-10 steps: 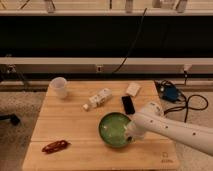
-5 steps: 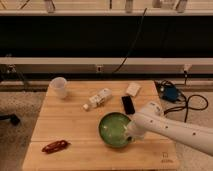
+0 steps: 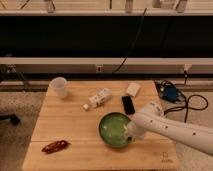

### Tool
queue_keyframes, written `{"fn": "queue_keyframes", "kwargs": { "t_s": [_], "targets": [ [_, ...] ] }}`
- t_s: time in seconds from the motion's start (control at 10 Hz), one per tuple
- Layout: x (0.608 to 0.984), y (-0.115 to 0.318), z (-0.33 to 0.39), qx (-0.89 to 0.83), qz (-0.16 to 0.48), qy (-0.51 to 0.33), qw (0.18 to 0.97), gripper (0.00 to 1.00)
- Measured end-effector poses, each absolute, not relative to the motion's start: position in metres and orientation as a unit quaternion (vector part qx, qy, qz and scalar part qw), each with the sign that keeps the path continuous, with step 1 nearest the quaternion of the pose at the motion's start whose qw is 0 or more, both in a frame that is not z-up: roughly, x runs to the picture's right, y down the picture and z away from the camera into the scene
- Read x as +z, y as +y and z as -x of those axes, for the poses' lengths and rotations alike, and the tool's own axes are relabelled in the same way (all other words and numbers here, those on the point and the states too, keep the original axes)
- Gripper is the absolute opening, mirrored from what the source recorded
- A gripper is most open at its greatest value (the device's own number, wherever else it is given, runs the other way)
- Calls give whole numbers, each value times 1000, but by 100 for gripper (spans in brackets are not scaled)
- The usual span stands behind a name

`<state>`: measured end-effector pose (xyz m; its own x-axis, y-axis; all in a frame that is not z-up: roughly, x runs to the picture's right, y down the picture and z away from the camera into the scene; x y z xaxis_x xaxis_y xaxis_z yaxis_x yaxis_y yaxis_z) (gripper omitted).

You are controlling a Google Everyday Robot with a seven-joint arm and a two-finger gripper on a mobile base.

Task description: Pick up the ceramic bowl

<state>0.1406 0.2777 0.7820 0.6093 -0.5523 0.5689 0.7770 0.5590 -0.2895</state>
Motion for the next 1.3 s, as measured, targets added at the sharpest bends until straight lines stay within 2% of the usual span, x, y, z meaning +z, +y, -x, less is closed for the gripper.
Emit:
{"fn": "queue_keyframes", "kwargs": {
  "t_s": [1.1, 1.3],
  "targets": [
    [781, 278, -141, -388, 266, -212, 857, 1],
    [773, 267, -144, -395, 263, -204, 856, 1]
  ]
}}
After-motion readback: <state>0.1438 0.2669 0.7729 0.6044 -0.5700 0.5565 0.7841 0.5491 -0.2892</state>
